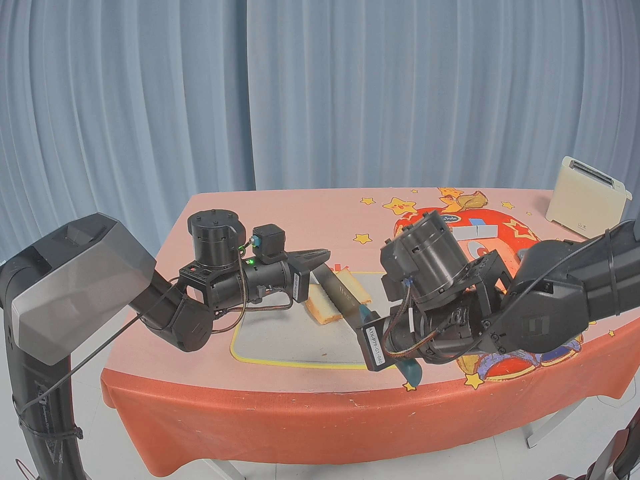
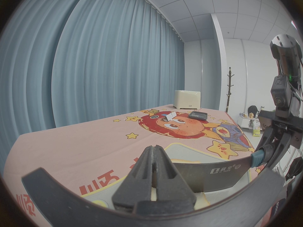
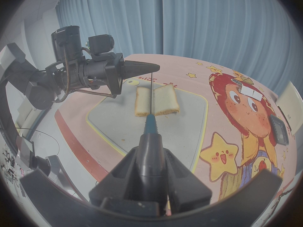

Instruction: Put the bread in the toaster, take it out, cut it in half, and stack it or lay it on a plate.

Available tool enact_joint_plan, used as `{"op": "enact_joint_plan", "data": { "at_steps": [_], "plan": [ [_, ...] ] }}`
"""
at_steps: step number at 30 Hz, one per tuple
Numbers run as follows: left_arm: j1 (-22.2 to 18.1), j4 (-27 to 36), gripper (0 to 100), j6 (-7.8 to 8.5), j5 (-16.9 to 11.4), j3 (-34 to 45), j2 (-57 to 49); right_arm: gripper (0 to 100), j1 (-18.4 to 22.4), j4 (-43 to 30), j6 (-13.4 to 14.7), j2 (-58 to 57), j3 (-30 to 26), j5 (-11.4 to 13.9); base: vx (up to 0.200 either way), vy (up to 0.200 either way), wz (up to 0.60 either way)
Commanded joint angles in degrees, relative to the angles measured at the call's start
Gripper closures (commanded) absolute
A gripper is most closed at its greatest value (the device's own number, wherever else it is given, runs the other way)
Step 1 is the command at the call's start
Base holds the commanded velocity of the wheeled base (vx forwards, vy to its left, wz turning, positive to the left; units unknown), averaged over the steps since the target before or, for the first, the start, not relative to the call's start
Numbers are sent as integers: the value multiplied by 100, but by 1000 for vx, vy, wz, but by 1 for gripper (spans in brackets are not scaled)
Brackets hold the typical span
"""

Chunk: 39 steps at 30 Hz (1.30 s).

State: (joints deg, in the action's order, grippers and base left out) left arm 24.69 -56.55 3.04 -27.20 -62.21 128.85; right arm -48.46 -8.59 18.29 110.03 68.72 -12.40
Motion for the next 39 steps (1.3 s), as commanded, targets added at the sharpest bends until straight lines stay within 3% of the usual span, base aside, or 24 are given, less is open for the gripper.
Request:
{"op": "enact_joint_plan", "data": {
  "at_steps": [1,27,39],
  "plan": [
    [1,21,100,4,-5,42,34,100,-6,16,0,-17,19,1,0,0,0],
    [-8,30,100,-14,4,86,-45,100,3,24,8,71,-52,1,0,0,0],
    [-69,30,100,-31,145,86,-27,100,56,24,8,71,-87,1,0,0,0]
  ]
}}
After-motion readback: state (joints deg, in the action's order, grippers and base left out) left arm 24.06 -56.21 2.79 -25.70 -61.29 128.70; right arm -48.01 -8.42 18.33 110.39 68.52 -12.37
